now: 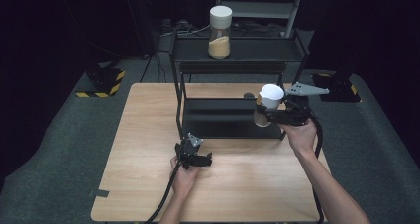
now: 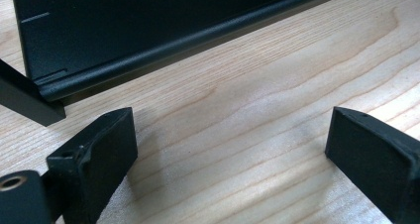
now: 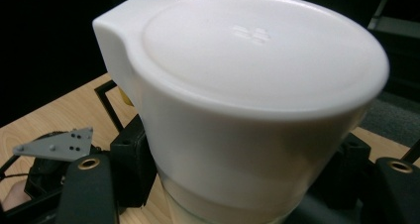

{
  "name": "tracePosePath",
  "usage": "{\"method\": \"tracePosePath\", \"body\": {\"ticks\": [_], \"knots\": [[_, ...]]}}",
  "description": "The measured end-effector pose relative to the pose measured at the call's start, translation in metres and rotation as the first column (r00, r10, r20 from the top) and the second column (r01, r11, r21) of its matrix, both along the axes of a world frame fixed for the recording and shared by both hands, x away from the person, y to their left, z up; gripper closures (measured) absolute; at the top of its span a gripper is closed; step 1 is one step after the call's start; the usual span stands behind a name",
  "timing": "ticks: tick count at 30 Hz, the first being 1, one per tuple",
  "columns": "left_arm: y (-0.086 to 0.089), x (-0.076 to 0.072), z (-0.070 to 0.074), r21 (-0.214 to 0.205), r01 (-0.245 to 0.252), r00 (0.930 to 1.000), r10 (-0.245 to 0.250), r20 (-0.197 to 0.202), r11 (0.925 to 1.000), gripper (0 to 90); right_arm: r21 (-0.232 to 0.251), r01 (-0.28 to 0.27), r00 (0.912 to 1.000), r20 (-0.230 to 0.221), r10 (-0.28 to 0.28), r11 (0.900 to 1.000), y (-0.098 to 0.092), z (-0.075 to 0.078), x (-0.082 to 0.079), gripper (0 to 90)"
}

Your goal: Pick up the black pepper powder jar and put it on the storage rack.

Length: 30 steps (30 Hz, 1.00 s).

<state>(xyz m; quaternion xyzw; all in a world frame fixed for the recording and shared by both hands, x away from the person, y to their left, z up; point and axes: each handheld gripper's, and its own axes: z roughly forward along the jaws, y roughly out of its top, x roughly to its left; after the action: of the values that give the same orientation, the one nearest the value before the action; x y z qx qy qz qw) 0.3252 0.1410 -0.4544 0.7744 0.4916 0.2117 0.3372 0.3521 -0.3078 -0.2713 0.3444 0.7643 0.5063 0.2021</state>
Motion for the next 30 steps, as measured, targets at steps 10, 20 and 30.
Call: {"method": "tracePosePath", "body": {"ticks": [10, 20, 30], "knots": [[0.000, 0.000, 0.000, -0.002, -0.001, 1.0000, 0.001, 0.001, 1.0000, 5.9, 0.010, -0.017, 0.9998, 0.005, 0.016, 0.9998, -0.001, 0.029, 0.008, 30.2], [0.000, 0.000, -0.001, -0.005, -0.003, 1.0000, 0.003, 0.001, 1.0000, 5.9, 0.008, -0.043, 0.9988, 0.025, 0.043, 0.9990, 0.002, 0.067, 0.016, 30.2], [0.000, 0.000, 0.000, -0.003, -0.002, 1.0000, 0.002, 0.001, 1.0000, 5.9, 0.013, -0.058, 0.9979, 0.028, 0.058, 0.9982, 0.006, 0.101, 0.028, 30.2]]}}
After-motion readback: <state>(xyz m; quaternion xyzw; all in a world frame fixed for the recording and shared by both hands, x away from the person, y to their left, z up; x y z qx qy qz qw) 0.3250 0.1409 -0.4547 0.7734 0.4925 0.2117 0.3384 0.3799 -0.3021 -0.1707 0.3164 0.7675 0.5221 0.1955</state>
